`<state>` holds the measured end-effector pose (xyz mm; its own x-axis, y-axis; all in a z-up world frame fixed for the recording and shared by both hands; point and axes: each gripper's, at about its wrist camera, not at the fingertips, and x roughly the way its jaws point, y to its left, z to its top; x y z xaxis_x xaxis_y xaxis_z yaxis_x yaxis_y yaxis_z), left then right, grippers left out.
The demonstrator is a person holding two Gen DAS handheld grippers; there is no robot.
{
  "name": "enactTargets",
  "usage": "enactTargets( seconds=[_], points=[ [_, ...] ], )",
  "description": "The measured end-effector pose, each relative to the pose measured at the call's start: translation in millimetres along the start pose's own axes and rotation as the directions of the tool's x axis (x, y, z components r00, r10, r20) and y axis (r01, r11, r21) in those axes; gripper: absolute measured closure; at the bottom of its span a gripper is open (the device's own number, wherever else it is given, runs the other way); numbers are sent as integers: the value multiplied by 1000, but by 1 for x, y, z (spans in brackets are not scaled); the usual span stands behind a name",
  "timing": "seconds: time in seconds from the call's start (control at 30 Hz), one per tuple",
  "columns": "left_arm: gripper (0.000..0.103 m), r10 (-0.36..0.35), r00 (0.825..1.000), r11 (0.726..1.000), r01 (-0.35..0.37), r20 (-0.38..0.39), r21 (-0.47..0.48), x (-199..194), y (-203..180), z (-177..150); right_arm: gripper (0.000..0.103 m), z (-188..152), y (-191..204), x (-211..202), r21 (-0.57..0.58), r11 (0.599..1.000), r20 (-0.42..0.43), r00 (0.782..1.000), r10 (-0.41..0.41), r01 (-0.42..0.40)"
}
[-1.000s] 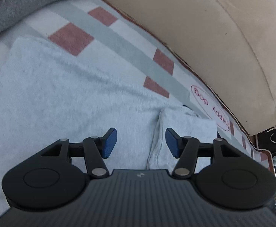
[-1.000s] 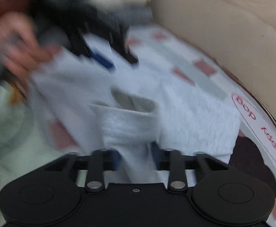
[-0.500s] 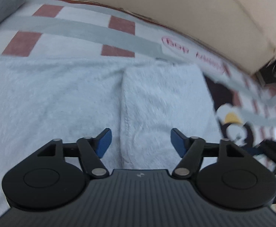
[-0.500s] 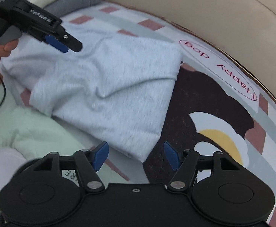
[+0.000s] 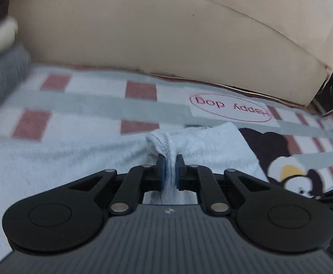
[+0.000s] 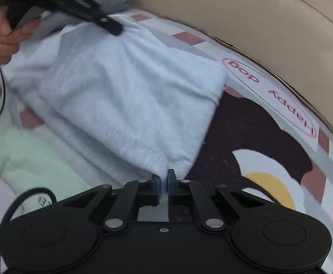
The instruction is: Fold clothes
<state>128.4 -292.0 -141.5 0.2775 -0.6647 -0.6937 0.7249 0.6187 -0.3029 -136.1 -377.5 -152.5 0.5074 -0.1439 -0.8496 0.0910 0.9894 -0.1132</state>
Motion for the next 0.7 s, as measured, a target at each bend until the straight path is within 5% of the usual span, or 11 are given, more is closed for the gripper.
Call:
enactTargets(
  seconds=[0.1, 0.2, 0.3, 0.37, 0.43, 0.47, 0.6, 0.7],
  points=[
    [90, 47, 993, 997, -53, -107, -51, 19, 15, -12, 99, -2, -4, -1, 22, 1000, 2, 1000, 3, -3],
    [90, 106, 989, 993, -110, -102, -36, 17, 18, -14, 98, -2, 1, -1, 2, 1000, -17, 1000, 6, -5],
    [88, 301, 952, 954, -300, -60, 27, 10, 16, -8, 98, -1, 6, -2, -27, 1000, -44, 999, 1, -2],
    [88, 337, 939, 941, -336, -65, 26, 1, 23, -8, 98, -1, 6, -2, -29, 1000, -66, 998, 2, -3],
    [71, 170, 975, 979, -183, -141, -88, -11, 40, -10, 98, 0, 5, -5, -15, 1000, -68, 998, 12, -13],
    [64, 68, 980, 982, -99, -189, -160, -15, 47, -13, 97, 0, 4, -8, -4, 1000, -59, 998, 20, -21],
    [54, -157, 940, 970, 90, -302, -224, -22, 37, -36, 83, -4, 0, -7, 56, 997, -36, 997, 61, -59],
    [37, -131, 920, 987, 85, -370, -139, -15, 13, -47, 64, -7, 1, -1, 93, 993, -33, 997, 75, -72]
  ],
)
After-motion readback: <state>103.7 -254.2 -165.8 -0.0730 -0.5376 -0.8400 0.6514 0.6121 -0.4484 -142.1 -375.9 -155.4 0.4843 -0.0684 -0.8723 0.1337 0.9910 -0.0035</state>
